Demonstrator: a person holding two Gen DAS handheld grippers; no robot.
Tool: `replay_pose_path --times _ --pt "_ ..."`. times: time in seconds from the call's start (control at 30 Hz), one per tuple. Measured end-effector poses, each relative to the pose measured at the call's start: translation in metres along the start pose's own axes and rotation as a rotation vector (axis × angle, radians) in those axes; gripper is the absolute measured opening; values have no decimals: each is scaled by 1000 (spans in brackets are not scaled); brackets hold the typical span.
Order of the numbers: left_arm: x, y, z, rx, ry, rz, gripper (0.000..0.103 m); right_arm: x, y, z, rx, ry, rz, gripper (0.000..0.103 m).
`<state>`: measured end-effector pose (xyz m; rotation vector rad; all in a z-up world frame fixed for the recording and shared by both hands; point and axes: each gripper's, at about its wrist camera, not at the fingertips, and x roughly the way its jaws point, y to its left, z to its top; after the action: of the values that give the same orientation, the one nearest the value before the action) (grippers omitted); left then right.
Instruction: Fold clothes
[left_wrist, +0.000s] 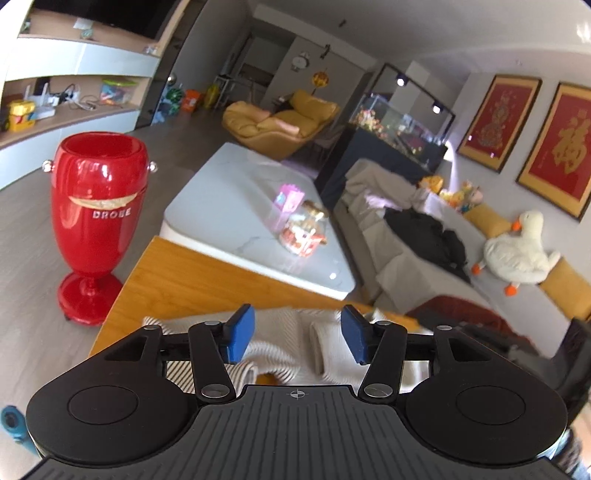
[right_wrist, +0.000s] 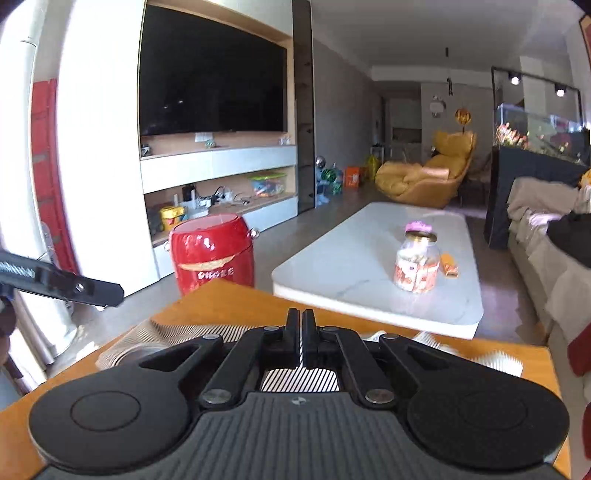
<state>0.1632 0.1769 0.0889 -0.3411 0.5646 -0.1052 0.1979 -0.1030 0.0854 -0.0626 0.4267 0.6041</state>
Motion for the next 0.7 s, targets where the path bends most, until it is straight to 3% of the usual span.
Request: replay_pose_path --times 0.1,0.17,0.23,0.3,0.43,0.6,0.7 --pt "9 -4 -30 190 64 94 68 2 -1 -22 48 84 52 3" --pt "11 -8 -50 330 73 168 69 1 8 -33 41 109 74 11" --pt "13 -10 -64 428 74 232 70 15 14 -34 91 135 142 39" --pt "14 -2 -65 404 78 250 70 24 24 -37 183 156 238 45" --pt "0 19 -58 286 75 215 78 43 43 -35 380 186 400 45" --pt "-24 26 -64 263 95 202 87 93 65 -22 471 255 462 45" --pt "-32 29 -62 213 111 184 88 133 76 -28 500 335 441 42"
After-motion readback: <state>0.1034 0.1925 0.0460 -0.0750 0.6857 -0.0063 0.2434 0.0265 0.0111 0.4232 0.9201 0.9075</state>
